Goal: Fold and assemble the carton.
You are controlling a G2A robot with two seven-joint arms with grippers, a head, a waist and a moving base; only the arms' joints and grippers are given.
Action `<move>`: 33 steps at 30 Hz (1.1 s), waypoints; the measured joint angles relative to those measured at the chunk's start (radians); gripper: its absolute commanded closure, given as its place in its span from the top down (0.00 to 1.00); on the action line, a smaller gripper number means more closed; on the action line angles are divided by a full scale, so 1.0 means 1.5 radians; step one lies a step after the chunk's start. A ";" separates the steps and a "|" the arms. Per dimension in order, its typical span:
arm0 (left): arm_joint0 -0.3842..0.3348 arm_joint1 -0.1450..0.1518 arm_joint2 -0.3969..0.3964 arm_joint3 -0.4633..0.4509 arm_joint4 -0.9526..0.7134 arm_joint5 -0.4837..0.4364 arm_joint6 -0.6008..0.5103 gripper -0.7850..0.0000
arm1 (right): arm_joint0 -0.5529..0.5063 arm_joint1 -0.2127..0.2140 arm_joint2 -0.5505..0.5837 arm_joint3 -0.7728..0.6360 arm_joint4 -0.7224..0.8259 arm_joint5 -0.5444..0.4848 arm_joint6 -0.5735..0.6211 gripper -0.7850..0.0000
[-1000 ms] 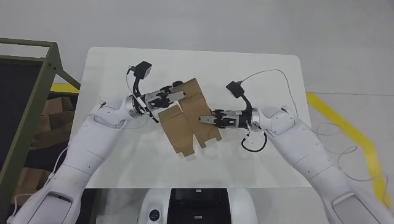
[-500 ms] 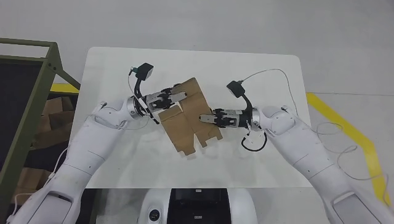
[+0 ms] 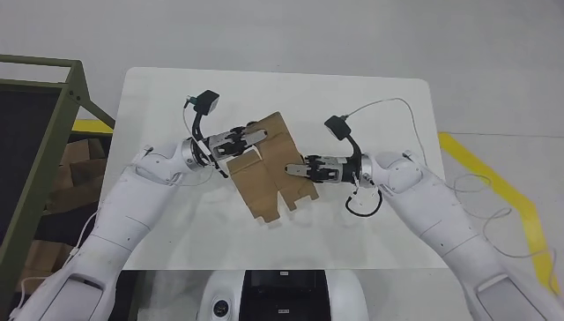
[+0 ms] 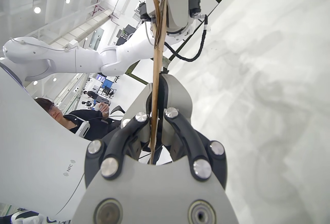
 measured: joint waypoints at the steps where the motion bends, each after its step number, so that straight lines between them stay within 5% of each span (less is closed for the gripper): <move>1: 0.002 0.000 -0.003 -0.002 -0.002 0.000 0.000 0.00 | 0.000 0.001 0.003 0.000 -0.012 -0.006 -0.006 1.00; 8: 0.019 -0.002 -0.040 -0.018 0.014 0.000 0.005 0.00 | -0.036 0.014 0.078 -0.036 -0.192 -0.016 -0.144 1.00; 16: 0.030 -0.009 -0.055 -0.032 0.036 0.000 0.025 0.00 | -0.185 0.036 0.204 -0.224 -0.509 0.097 -0.390 1.00; 33: 0.038 -0.012 -0.058 -0.070 0.083 0.047 0.072 0.00 | -0.202 0.038 0.212 -0.272 -0.581 0.077 -0.419 1.00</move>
